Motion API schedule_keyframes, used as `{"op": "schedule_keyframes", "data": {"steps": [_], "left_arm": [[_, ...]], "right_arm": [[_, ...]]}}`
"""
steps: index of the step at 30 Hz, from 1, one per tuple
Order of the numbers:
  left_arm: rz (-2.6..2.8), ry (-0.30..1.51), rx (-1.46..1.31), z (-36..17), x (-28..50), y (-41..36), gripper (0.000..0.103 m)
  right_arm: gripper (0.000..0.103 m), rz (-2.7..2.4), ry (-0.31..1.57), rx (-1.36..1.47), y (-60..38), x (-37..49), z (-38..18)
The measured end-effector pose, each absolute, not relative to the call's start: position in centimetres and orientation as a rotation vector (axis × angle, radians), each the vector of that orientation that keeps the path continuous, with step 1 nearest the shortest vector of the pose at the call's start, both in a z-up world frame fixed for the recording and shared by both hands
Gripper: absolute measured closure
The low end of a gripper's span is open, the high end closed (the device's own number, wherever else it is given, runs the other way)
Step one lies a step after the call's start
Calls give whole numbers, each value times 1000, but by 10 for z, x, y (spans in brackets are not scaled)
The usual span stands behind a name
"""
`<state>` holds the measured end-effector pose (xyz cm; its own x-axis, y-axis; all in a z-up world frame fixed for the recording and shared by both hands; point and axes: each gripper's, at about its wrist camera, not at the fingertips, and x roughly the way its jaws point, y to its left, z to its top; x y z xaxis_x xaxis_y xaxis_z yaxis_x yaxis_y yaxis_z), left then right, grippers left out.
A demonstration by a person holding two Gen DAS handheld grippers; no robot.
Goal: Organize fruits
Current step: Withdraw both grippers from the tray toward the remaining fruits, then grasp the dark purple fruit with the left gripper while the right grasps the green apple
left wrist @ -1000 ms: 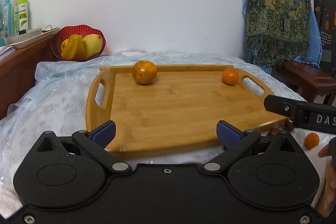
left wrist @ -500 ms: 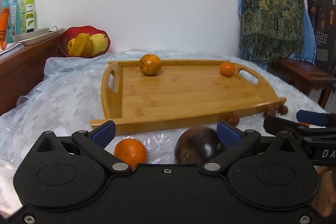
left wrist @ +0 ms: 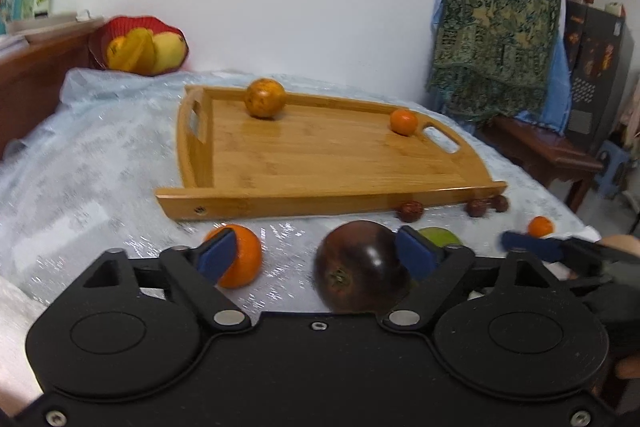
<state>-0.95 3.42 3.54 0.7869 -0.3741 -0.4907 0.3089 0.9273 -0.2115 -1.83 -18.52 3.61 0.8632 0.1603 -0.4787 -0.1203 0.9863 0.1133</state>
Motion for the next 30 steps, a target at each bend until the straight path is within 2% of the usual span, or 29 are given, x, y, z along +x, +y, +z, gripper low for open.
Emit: {"op": "schedule_keyframes", "data": {"steps": [5, 9, 14, 15, 18, 19, 20, 21, 30], "left_arm": [[-393, 560, -132, 36, -9, 33, 30], [-399, 560, -131, 37, -9, 32, 32], [-391, 564, -144, 36, -9, 33, 32], [-392, 567, -147, 35, -9, 33, 32], [-393, 573, -154, 34, -8, 33, 32], [-392, 573, -154, 34, -8, 33, 32], [-391, 572, -154, 35, -8, 34, 32], [-394, 573, -156, 34, -8, 34, 32], [-460, 624, -147, 27, -6, 19, 35]], "right_arm": [[28, 192, 527, 19, -171, -18, 32], [33, 210, 549, -16, -165, -16, 29], [33, 223, 563, 3, -166, -9, 28], [30, 228, 571, 17, -167, -7, 28], [29, 241, 595, 69, -173, 0, 27], [30, 243, 600, 83, -174, 2, 27], [40, 246, 604, 98, -176, 2, 28], [41, 247, 610, 114, -177, 3, 28], [42, 92, 554, 90, -188, -10, 36]]}}
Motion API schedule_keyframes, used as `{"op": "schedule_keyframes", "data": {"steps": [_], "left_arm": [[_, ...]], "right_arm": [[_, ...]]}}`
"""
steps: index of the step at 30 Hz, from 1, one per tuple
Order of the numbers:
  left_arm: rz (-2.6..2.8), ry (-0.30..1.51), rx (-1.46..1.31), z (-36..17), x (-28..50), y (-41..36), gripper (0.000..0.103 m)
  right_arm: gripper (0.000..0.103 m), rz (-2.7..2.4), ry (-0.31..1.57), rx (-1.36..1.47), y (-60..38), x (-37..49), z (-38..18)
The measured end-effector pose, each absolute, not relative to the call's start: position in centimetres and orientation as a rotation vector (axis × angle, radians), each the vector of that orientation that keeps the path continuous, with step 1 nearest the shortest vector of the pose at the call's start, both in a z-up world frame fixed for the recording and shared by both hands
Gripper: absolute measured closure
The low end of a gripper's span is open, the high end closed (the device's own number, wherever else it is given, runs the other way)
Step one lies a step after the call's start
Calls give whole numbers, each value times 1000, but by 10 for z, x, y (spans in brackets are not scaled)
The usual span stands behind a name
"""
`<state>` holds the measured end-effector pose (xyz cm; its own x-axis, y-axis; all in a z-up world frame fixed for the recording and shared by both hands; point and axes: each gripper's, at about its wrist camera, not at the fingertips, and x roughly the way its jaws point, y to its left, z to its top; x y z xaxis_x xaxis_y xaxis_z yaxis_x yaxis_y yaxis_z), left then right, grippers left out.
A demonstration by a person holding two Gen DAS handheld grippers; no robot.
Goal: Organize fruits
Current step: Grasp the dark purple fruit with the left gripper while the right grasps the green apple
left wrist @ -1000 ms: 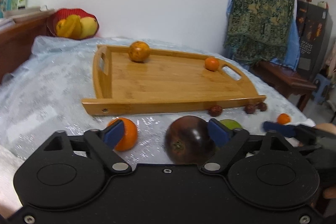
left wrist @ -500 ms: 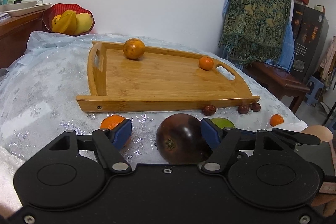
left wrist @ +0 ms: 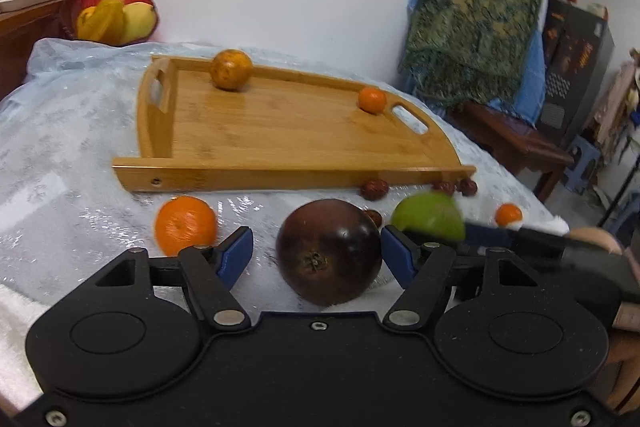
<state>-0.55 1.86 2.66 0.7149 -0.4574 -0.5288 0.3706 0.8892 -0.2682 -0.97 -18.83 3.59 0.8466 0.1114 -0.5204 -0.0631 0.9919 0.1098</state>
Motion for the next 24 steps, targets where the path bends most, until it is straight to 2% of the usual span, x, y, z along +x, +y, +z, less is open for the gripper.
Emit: {"op": "schedule_keyframes", "data": {"steps": [6, 14, 24], "left_arm": [[-483, 646, -119, 22, -4, 2, 35], [-486, 649, -25, 16, -4, -27, 41], [-447, 630, 38, 10, -4, -48, 40]], "right_arm": [[42, -70, 533, 157, -210, -7, 38], [42, -98, 509, 167, -215, -8, 38], [42, -130, 493, 201, -220, -7, 39]]}}
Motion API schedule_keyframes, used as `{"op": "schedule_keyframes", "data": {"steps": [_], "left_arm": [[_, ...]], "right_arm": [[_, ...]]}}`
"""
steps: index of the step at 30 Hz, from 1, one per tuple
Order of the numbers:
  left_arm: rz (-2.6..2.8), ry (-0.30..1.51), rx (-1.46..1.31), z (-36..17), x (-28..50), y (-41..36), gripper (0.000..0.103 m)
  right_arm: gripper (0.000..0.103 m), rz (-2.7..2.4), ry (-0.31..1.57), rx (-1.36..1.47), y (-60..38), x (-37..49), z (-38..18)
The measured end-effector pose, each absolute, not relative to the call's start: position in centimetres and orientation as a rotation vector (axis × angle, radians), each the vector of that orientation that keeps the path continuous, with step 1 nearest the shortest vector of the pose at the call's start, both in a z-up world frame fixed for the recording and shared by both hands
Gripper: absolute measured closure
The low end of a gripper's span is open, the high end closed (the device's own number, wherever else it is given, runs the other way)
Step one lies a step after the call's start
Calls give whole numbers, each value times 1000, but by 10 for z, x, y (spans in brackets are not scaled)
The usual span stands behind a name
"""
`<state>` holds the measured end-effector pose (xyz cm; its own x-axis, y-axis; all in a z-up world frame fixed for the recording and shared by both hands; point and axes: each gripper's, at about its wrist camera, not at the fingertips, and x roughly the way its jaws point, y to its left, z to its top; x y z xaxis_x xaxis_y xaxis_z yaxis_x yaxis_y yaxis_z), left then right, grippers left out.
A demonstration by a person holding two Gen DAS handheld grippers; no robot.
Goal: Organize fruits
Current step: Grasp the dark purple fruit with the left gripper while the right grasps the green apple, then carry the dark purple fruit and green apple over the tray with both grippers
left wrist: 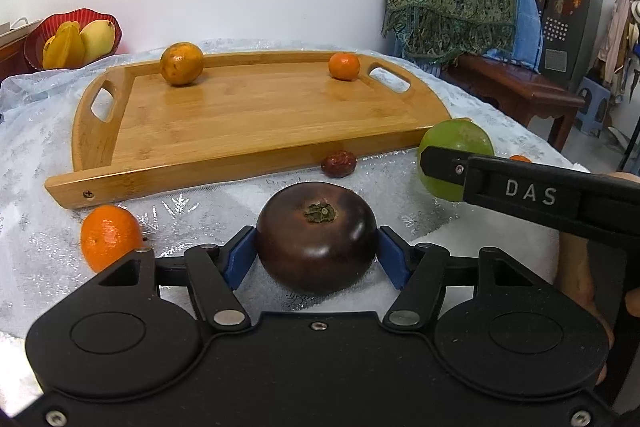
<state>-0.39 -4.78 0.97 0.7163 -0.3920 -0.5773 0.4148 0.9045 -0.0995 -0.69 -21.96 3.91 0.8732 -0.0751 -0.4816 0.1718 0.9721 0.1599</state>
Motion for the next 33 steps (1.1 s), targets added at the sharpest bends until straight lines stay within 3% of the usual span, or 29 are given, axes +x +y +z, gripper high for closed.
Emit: {"op": "schedule_keyframes", "data": {"steps": [15, 23, 33], "left_arm": [[-355, 556, 83, 29, 10, -56, 42], [-262, 515, 32, 61, 67, -42, 42], [-130, 587, -34, 58, 150, -16, 42]], "right_arm": [[42, -124, 455, 211, -230, 15, 55], [42, -98, 446, 164, -243, 68, 74], [42, -99, 569, 97, -256, 149, 65]]}}
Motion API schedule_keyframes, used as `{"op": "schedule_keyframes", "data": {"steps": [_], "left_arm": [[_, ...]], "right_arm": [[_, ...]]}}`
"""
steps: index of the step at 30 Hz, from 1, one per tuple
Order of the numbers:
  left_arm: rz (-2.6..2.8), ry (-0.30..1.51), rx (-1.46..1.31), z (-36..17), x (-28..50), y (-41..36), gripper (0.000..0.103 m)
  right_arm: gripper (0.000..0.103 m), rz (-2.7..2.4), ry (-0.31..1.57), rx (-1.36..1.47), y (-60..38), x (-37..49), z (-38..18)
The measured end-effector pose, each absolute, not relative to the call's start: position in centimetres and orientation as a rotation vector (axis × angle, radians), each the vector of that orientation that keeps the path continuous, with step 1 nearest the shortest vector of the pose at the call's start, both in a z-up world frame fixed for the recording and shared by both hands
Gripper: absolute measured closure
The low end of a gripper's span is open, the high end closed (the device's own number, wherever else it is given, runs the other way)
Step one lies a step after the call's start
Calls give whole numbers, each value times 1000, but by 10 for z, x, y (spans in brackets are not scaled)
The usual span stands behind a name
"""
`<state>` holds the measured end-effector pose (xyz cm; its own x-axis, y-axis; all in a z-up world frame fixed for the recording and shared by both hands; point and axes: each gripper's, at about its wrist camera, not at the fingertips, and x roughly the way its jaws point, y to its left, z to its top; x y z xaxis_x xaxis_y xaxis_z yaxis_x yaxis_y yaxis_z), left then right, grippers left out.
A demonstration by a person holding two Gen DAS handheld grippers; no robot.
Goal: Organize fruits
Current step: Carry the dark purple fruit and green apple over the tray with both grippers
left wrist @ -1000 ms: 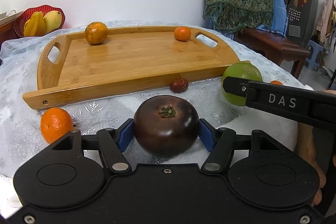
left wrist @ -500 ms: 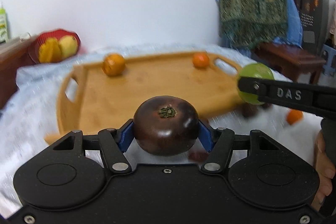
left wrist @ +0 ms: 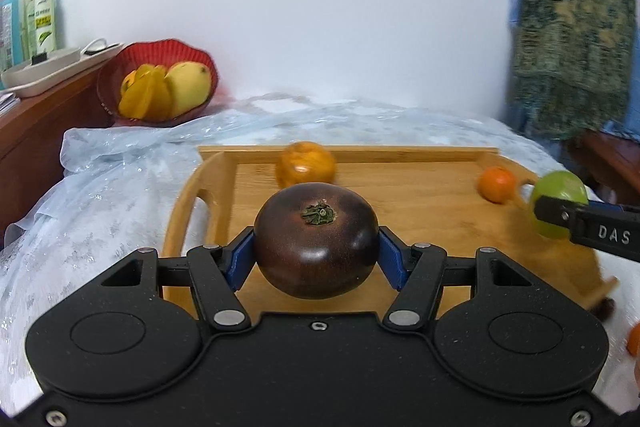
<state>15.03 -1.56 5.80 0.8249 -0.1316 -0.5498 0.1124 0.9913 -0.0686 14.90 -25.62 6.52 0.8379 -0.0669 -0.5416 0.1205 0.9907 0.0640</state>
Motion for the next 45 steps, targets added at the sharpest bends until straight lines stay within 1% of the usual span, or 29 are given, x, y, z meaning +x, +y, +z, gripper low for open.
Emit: {"op": "schedule_keyframes", "data": {"steps": [7, 16, 29, 45], "left_arm": [[-102, 613, -30, 49, 177, -15, 42], [-103, 637, -30, 42, 194, -18, 42], [-95, 679, -50, 32, 197, -17, 42], [-90, 674, -54, 33, 195, -17, 41]], "right_arm": [[42, -100, 646, 79, -260, 176, 49], [42, -100, 637, 86, -262, 186, 49], [42, -95, 639, 90, -260, 184, 49], [41, -101, 634, 93, -257, 182, 48]]}}
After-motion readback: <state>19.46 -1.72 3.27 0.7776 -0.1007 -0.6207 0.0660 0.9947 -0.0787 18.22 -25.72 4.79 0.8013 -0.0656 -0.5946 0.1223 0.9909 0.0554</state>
